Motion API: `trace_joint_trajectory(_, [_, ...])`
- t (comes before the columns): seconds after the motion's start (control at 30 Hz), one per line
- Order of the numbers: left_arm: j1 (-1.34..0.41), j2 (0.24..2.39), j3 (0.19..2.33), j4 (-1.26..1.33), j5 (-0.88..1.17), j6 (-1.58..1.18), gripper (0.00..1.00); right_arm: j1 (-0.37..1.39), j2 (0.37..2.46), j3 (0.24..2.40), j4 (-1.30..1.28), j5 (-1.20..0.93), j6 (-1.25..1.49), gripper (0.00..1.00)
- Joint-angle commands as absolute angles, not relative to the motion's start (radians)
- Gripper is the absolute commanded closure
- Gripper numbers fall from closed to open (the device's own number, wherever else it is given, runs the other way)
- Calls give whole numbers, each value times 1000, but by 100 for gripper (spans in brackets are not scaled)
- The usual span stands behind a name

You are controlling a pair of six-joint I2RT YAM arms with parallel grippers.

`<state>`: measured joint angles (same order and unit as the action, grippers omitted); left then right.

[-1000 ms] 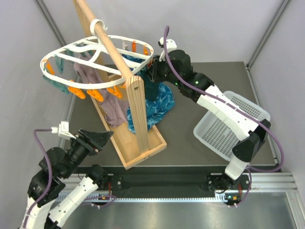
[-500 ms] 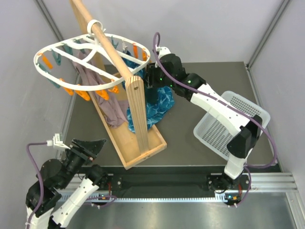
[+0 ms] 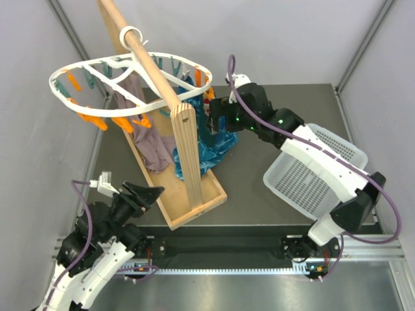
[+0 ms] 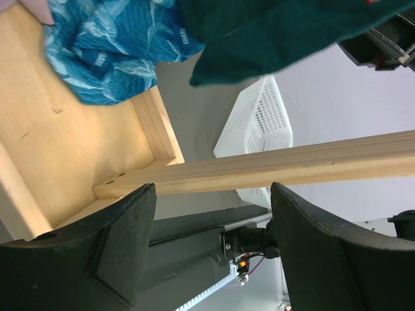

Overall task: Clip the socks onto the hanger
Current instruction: Reset both arms

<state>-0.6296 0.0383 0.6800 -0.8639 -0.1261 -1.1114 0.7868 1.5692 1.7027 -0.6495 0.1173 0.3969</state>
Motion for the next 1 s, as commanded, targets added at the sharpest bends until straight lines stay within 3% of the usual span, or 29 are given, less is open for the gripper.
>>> trace_joint_trajectory(0.0, [-632,78,672,-701,-78,-1088,24,778,1465,1698,-695,187,390,0])
trace_joint_trajectory(0.23, [-632,141,709,-678,-95,-1017,24,779,1359,1645,-724,235,399,0])
trace_joint_trajectory(0.53, [-632,215,683,-693,-116,-947,23,791,1085,1070,-338,184,480,0])
trace_joint_trajectory(0.73, [-632,212,632,-674,-167,-945,23,802,993,837,-187,259,572,0])
trace_joint_trajectory(0.97, [-632,106,409,-373,-36,-954,11,811,899,569,83,100,623,0])
